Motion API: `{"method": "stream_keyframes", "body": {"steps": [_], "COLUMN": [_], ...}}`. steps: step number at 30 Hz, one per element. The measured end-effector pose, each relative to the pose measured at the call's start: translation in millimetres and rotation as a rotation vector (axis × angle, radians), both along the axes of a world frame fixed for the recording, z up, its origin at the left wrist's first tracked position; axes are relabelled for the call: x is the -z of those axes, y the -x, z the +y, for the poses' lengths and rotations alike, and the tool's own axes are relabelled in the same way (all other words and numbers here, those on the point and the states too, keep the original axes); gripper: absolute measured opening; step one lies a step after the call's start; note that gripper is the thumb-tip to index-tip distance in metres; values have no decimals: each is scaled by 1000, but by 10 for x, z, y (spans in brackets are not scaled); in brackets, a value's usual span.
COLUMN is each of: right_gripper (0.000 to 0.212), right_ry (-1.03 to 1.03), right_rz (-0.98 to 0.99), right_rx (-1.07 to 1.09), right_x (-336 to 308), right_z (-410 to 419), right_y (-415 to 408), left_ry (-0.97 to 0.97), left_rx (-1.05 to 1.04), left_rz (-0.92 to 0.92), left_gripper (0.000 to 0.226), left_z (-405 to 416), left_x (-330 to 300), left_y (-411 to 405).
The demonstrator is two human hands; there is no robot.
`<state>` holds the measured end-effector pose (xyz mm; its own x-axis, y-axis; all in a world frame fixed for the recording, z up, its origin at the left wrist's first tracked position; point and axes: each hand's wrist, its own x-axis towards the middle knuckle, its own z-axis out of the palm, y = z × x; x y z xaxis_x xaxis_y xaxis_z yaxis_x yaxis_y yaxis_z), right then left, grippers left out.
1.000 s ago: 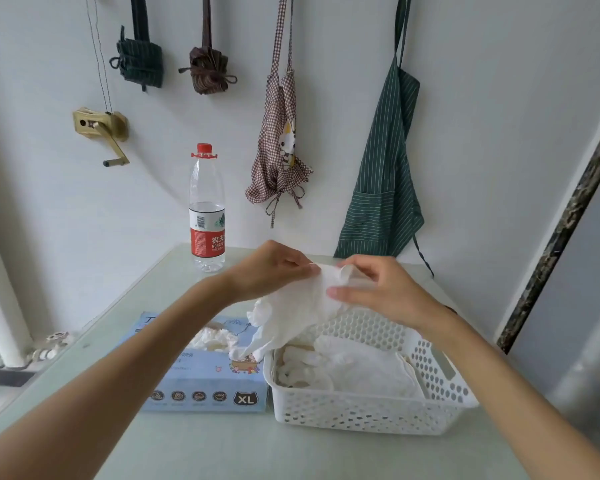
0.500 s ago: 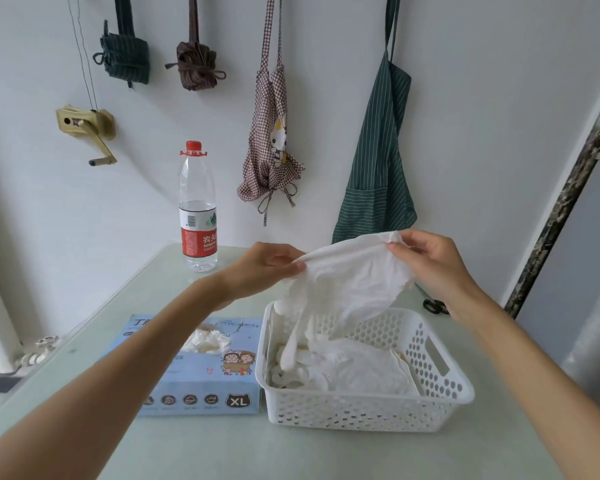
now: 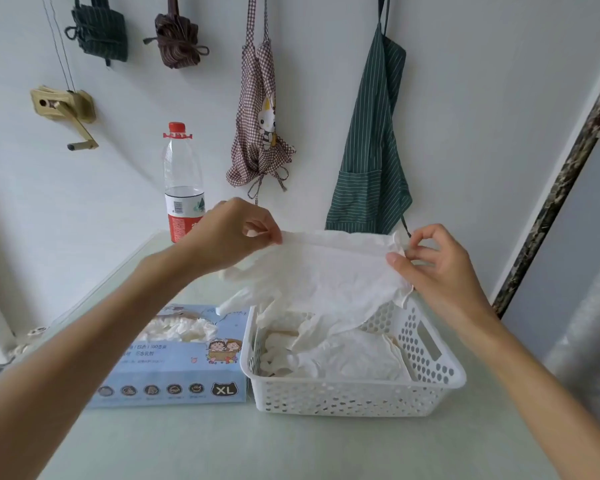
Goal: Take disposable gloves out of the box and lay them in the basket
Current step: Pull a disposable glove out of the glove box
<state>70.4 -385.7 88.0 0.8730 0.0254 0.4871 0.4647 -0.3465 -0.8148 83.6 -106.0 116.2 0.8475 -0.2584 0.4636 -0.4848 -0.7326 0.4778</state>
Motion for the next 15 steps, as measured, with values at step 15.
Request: {"method": "stream_keyframes", "body": {"steps": [15], "right_gripper": [51], "right_ry": [1169], "right_rz": [581], "right_rx": [41], "right_x": [878], "right_z": [-103], "right_y": [-531], "left_ry": [-997], "left_rx": [91], "left_rz": [-116], "left_gripper": [30], "left_z": [-785], "left_x": [1105], "left_y": [-512]}}
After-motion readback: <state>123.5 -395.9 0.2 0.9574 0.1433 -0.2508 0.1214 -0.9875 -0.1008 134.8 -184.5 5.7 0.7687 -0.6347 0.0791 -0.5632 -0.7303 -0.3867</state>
